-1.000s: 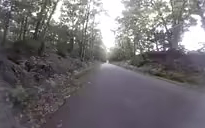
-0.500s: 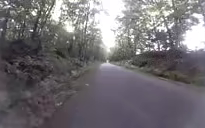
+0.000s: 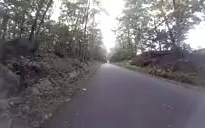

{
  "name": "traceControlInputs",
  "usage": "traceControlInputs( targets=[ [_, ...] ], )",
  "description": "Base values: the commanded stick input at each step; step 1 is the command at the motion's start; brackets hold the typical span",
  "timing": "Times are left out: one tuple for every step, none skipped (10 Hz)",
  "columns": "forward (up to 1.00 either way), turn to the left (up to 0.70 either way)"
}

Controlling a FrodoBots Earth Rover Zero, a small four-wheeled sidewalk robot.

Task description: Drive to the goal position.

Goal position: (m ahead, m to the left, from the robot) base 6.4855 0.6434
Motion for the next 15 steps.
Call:
traceControlInputs(
  targets=[
    [0.70,-0.01],
    [0.70,-0.01],
    [0.70,-0.01],
    [0.70,-0.01],
    [0.70,-0.01],
    [0.70,-0.01],
    [0.70,-0.01],
    [0.70,-0.01],
    [0.70,-0.01],
    [0.70,-0.01],
    [0.70,-0.01],
    [0.70,-0.01],
    [0.70,-0.01],
    [0.70,-0.01],
    [0.70,-0.01]
  ],
)
